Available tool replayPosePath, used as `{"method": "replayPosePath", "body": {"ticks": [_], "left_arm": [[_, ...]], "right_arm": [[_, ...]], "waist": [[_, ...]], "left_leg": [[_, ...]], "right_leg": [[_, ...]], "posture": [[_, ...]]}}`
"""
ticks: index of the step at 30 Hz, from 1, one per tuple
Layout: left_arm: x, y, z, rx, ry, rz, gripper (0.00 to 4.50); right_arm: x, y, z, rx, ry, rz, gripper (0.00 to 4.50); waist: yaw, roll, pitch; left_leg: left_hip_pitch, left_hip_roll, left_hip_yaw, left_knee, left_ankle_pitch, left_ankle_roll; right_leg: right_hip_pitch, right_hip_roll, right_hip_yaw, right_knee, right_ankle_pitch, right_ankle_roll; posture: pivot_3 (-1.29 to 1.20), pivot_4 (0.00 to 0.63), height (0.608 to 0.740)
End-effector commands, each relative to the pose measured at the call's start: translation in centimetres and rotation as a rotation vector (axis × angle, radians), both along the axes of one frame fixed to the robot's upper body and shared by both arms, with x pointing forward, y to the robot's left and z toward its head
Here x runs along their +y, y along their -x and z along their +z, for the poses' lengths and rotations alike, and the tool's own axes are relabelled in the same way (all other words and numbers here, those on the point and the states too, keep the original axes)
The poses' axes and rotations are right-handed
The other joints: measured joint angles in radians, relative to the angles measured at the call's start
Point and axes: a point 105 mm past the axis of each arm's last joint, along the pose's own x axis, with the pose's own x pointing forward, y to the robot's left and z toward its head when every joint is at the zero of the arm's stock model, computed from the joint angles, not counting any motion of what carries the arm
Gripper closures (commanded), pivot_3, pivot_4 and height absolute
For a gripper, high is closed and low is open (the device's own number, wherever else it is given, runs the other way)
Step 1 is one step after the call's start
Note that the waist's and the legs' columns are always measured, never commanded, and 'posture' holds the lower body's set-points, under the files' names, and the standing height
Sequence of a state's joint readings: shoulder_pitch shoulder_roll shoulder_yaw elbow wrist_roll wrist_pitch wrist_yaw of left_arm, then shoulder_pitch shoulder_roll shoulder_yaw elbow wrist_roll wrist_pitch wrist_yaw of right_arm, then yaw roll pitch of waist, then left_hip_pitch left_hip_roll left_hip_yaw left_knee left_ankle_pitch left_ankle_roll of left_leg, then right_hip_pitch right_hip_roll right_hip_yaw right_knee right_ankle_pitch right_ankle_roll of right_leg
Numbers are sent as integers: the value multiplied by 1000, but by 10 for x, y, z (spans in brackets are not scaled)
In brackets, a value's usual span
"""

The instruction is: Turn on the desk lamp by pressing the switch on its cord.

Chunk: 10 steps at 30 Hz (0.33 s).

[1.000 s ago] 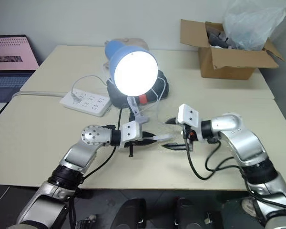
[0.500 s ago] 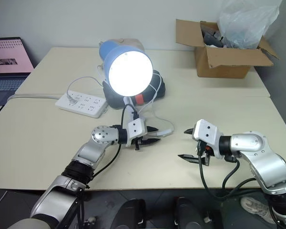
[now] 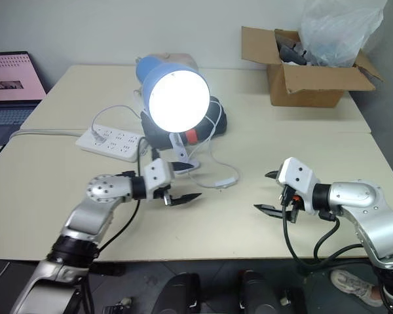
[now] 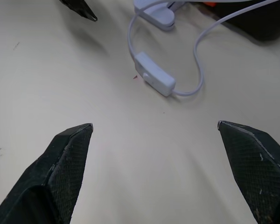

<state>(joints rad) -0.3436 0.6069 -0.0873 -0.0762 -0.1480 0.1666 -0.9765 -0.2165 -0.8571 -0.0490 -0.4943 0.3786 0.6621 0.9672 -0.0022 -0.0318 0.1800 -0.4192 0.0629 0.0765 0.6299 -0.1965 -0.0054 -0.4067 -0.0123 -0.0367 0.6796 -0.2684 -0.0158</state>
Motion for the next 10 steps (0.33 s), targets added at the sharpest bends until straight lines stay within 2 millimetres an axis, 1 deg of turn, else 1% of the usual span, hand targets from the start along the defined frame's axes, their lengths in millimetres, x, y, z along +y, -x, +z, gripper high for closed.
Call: {"method": "replayPosePath", "body": {"ticks": [1, 4, 7, 10], "left_arm": [[19, 16, 22, -30, 18, 44, 191], [24, 27, 26, -11, 37, 68, 191], [20, 38, 29, 26, 92, 51, 191], [16, 42, 30, 44, 128, 40, 191]], "right_arm": [[-14, 3, 22, -61, -27, 29, 0], [-21, 7, 26, -54, -41, 57, 0], [-21, 8, 27, -53, -48, 85, 0], [-18, 7, 25, -53, -41, 105, 0]], "waist": [[0, 0, 0], [0, 0, 0], [1, 0, 0], [1, 0, 0]], "left_leg": [[0, 0, 0, 0, 0, 0], [1, 0, 0, 0, 0, 0], [1, 0, 0, 0, 0, 0], [1, 0, 0, 0, 0, 0]], "right_leg": [[0, 0, 0, 0, 0, 0], [0, 0, 0, 0, 0, 0], [1, 0, 0, 0, 0, 0], [1, -1, 0, 0, 0, 0]], "posture": [[0, 150, 740], [0, 150, 740], [0, 150, 740], [0, 150, 740]]}}
